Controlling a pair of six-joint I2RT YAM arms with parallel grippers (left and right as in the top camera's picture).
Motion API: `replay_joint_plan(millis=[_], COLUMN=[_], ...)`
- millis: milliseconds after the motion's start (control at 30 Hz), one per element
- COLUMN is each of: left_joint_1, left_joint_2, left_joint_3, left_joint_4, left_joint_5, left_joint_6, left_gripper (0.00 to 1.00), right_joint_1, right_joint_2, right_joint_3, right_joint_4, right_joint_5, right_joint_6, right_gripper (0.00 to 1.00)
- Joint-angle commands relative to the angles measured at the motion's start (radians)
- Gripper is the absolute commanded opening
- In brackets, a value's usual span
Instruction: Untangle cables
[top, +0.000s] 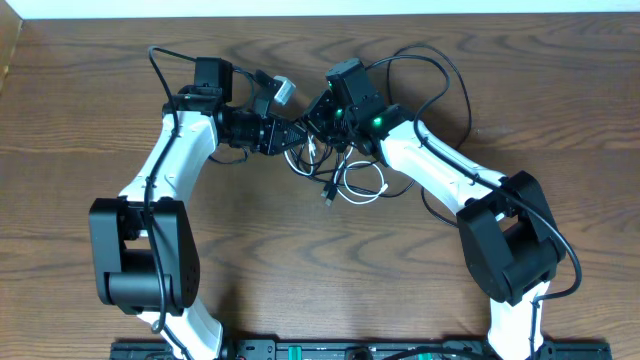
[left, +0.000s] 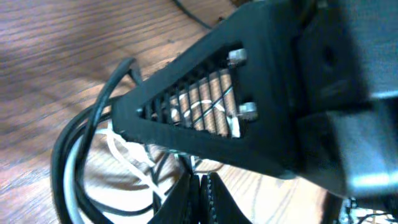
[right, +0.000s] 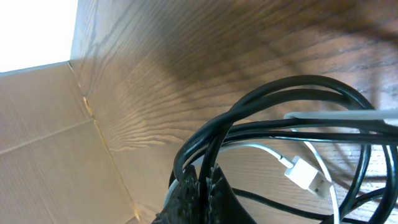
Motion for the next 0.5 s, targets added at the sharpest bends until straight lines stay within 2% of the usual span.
replay_joint_plan(millis=[0,267,467], left_joint_1=[-0.003,-0.003,-0.003], left_joint_2=[0.01,0.01,0.01], left_joint_3=[0.003,0.003,0.003], left_joint_4=[-0.008,-0.017,-0.017], left_joint_5=[-0.06,-0.145,-0.145], left_joint_6=[0.024,0.024,0.024], left_gripper=[0.07,0.07,0.08], right_joint_1=[0.006,0.006,0.006], right_joint_2=[-0.003,-0.003,-0.003], right_joint_3=[0.002,0.002,0.002], right_joint_4=[0.005,0.029,0.064], right_joint_5=[0.005,0.016,0.017], right_joint_6=[-0.089,-0.109,-0.153], right_gripper=[0.01,0.01,0.01])
